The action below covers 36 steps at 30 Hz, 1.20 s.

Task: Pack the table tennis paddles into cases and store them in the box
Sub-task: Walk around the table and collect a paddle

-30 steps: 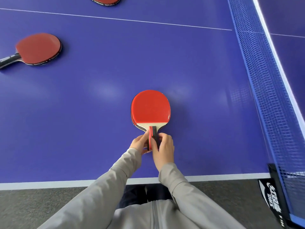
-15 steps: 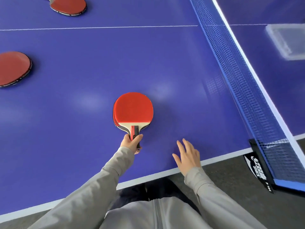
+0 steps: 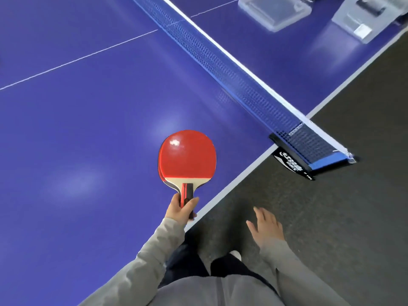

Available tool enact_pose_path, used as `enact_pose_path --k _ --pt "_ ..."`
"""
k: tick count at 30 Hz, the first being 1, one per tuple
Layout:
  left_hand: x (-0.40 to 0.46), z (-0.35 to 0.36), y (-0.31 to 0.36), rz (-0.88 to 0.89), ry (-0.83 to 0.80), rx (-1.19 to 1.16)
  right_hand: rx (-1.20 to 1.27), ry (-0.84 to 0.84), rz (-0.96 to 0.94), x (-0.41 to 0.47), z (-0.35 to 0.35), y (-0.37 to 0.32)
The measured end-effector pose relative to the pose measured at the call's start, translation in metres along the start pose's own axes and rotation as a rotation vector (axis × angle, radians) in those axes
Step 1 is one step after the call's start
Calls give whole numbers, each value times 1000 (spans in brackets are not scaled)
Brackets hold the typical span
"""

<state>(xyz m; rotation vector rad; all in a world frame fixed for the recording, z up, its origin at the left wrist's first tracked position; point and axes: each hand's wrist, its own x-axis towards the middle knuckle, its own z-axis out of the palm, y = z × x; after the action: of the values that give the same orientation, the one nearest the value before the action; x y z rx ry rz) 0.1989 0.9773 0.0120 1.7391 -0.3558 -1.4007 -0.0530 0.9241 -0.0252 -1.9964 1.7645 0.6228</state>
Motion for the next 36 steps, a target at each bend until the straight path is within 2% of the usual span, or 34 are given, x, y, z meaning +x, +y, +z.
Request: enact_pose_path --k 10,16,21,28,36 --pt "-53 130 -37 72 -165 238 216 -168 149 -36 51 133" --pt "-100 222 -83 21 -240 185 306 -214 200 -59 71 232" --pt "-118 287 -103 -3 -311 228 382 -231 263 -72 77 299" --pt "-111 361 -91 -22 -384 327 386 -246 331 -64 73 361" --pt "-46 446 -57 -65 -395 299 388 -234 369 9 30 406"
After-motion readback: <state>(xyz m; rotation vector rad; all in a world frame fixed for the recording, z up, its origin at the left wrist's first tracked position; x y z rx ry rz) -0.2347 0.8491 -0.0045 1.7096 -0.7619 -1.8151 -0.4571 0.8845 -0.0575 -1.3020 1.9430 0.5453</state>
